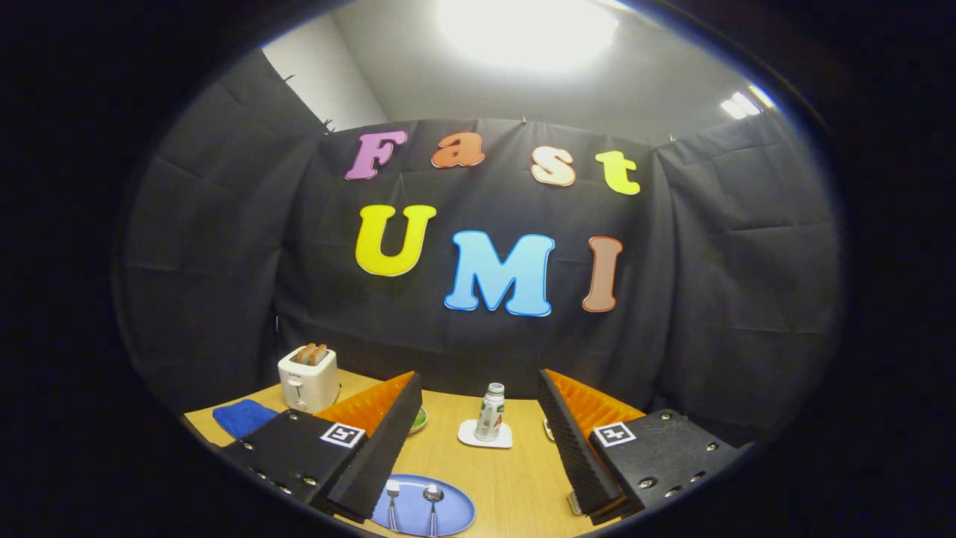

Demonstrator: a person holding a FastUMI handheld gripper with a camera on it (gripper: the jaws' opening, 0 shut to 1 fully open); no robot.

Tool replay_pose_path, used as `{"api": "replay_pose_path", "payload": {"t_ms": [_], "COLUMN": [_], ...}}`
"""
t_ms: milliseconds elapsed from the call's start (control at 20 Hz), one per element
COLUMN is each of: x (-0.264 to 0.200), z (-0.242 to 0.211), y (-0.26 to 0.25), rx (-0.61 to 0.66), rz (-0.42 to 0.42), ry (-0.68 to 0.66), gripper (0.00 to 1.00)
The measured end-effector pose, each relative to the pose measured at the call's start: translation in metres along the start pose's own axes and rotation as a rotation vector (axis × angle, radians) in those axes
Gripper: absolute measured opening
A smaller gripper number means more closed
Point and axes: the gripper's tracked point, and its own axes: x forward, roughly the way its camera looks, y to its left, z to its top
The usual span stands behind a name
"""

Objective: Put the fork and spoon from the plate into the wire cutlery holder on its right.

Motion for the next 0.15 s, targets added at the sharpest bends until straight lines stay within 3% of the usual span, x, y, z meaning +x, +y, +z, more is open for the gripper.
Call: {"api": "replay_pose_path", "payload": {"t_ms": [150], "x": [-0.001], "z": [0.003], "y": [-0.029], "rx": [0.099], "rz": [-0.036], "ry": [0.005], "gripper": [0.93]}}
